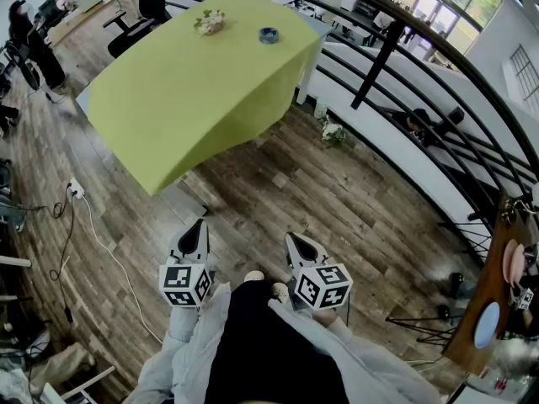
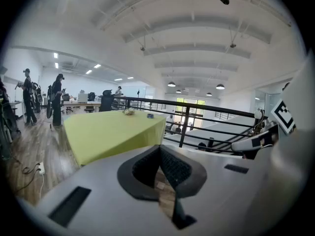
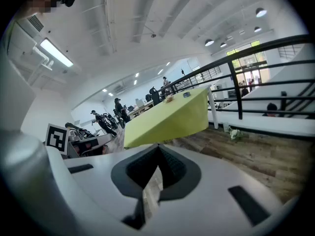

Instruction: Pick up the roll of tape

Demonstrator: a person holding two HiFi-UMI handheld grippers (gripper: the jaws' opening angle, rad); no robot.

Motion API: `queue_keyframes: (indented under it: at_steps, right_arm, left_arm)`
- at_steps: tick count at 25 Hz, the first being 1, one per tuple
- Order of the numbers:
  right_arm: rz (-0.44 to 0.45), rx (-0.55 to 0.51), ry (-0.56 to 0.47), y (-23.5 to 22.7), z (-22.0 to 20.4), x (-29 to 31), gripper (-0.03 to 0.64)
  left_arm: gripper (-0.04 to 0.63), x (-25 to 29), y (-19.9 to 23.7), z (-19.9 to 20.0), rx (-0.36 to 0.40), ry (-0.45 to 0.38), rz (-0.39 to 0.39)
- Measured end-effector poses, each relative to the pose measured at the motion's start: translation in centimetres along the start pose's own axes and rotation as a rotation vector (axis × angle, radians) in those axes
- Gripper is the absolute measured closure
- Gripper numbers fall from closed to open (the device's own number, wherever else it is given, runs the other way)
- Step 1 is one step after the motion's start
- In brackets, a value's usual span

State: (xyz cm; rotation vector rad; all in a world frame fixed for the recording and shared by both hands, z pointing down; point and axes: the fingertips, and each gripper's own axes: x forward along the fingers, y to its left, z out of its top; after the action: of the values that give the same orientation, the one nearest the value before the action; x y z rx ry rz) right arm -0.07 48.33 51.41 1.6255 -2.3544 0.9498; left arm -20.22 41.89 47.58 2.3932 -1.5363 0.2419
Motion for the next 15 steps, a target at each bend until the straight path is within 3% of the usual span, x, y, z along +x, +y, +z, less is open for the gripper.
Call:
queue_keyframes:
  at_steps: [5,9,15]
  right_arm:
    - [-0.005,-0.025,0.004,0.7,-1.2,-3.0,0.607]
    - [-0.017,-0.050,-0.022,0.8,-0.7,-3.5,0.609]
    - [-0.016,0.002,-0.085,1.3,0.5,-3.1,0.607]
  left_arm:
    - [0.578,-3.0,-1.9,-0.6,0.032,-0.003,-0.022]
    - [0.578,-4.4,-2.6,-0.6,0.012,-0.021,-0.054]
    - [0.578,-4.9,-2.8,-0.1,0.041,-0.029,-0.075]
